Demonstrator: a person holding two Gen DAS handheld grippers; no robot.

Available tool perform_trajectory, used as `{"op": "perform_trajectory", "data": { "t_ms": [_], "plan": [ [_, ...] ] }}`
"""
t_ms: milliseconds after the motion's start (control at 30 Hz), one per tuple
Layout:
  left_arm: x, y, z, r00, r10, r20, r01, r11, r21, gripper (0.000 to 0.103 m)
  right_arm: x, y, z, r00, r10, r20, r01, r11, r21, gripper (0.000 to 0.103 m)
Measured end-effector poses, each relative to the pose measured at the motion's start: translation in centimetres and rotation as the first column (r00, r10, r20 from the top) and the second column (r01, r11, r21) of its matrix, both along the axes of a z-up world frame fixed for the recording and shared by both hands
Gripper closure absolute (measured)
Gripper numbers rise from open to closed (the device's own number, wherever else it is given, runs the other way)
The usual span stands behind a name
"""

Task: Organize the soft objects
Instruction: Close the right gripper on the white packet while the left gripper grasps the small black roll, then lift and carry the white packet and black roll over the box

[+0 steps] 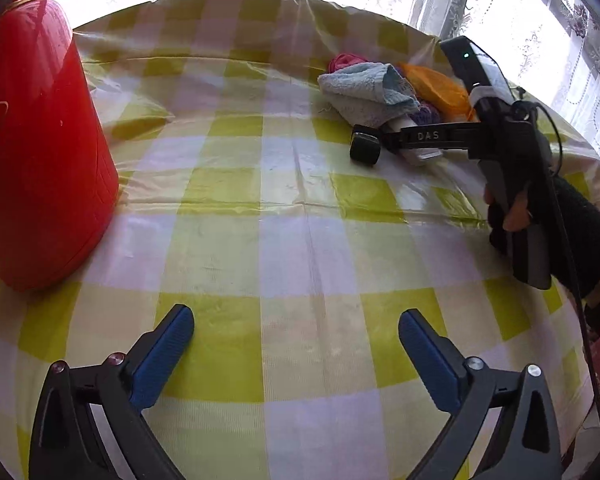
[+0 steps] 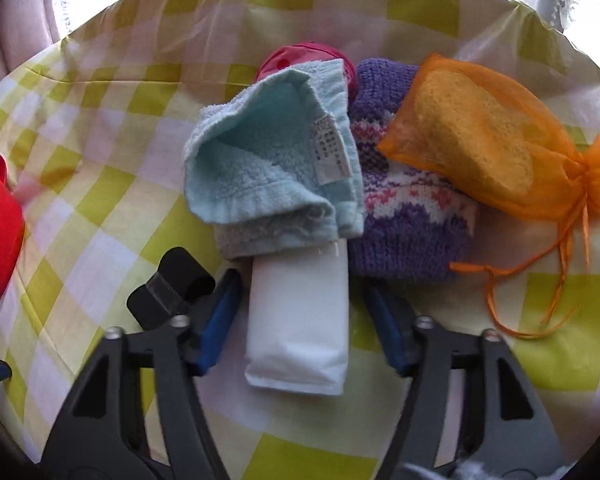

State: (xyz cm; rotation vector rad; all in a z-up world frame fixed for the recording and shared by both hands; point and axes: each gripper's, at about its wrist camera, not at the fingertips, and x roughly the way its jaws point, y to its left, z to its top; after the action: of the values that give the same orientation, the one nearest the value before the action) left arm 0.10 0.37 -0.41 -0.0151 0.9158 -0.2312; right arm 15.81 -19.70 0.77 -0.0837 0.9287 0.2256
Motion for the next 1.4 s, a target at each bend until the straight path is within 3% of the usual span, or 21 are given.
{"op": "perform_trajectory", "data": {
  "t_ms": [100, 233, 367, 500, 600, 633, 667, 700, 733, 800, 933, 1100, 1133, 1200, 1400],
  "plan": [
    [0.1, -1.6, -0.4, 1.000, -0.019, -0.012, 0.021, 0.993, 0.114, 0.000, -4.5, -1.7, 0.4, 0.999, 0.026, -0.029, -0.024, 0.998, 0.058, 0.061],
    [1.1, -1.4, -0.3, 0.999, 0.039, -0.035, -0.036, 0.994, 0.100, 0.000, -14.0, -4.4, 0.8, 0.998, 0.052, -0.034, -0.048, 0.994, 0.099, 0.061],
    [6.3, -3.2, 0.4, 0.996, 0.051, -0.077, -0.048, 0.998, 0.030, 0.000, -22.1, -6.0, 0.8, 1.000, 0.030, -0.002, -0.029, 0.993, 0.114, 0.060],
    [13.2, -7.1, 0.5, 0.996, 0.016, -0.086, -0.013, 0.999, 0.030, 0.000, -24.0, -6.2, 0.9, 1.000, -0.003, 0.020, 0.000, 0.992, 0.123, 0.060],
    [16.7, -9.2, 0.1, 0.998, 0.010, -0.060, -0.005, 0.996, 0.090, 0.001, -24.0, -5.8, 0.8, 1.000, -0.004, 0.023, 0.002, 0.995, 0.104, 0.059],
    [16.9, -9.7, 0.0, 0.999, 0.002, -0.041, 0.003, 0.992, 0.126, 0.007, -23.9, -5.8, 0.8, 1.000, -0.003, 0.024, 0.000, 0.995, 0.097, 0.058],
    [16.6, -9.8, 0.3, 1.000, -0.019, -0.022, 0.021, 0.994, 0.112, 0.016, -23.9, -5.7, 0.8, 1.000, -0.001, 0.024, -0.002, 0.996, 0.094, 0.057],
    [15.9, -9.8, 0.8, 0.999, -0.033, -0.008, 0.034, 0.993, 0.109, 0.052, -23.8, -5.6, 0.8, 1.000, 0.001, 0.024, -0.004, 0.995, 0.097, 0.056],
    [14.9, -9.5, 1.3, 0.999, -0.048, -0.011, 0.049, 0.994, 0.096, 0.076, -23.8, -5.8, 0.8, 1.000, 0.005, 0.022, -0.007, 0.994, 0.111, 0.054],
    [12.1, -8.2, 1.8, 0.998, -0.068, -0.010, 0.069, 0.996, 0.051, 0.076, -23.8, -6.0, 0.6, 1.000, 0.014, 0.019, -0.017, 0.989, 0.150, 0.049],
    [3.3, -3.9, 3.1, 0.995, -0.069, 0.066, 0.065, 0.996, 0.055, 0.076, -23.5, -5.9, 0.6, 0.999, 0.032, 0.017, -0.035, 0.983, 0.182, 0.038],
    [-5.2, 1.6, 3.3, 0.998, 0.020, 0.067, -0.020, 1.000, -0.005, 0.076, -22.1, -4.1, 0.4, 0.999, 0.034, 0.017, -0.035, 0.996, 0.079, 0.035],
    [-6.0, 2.3, 3.2, 0.998, 0.033, 0.059, -0.032, 0.999, -0.021, 0.076, -21.8, -3.6, 0.3, 0.999, 0.038, 0.018, -0.039, 0.998, 0.041, 0.036],
    [-6.9, 3.1, 3.0, 0.997, 0.050, 0.049, -0.049, 0.998, -0.025, 0.076, -21.7, -2.8, 0.2, 0.998, 0.050, 0.037, -0.050, 0.999, -0.007, 0.062],
    [-8.4, 1.6, 2.8, 0.998, 0.037, 0.042, -0.035, 0.998, -0.049, 0.076, -24.3, -2.0, 1.6, 0.998, 0.029, 0.063, -0.031, 0.999, 0.039, 0.062]
  ]
}}
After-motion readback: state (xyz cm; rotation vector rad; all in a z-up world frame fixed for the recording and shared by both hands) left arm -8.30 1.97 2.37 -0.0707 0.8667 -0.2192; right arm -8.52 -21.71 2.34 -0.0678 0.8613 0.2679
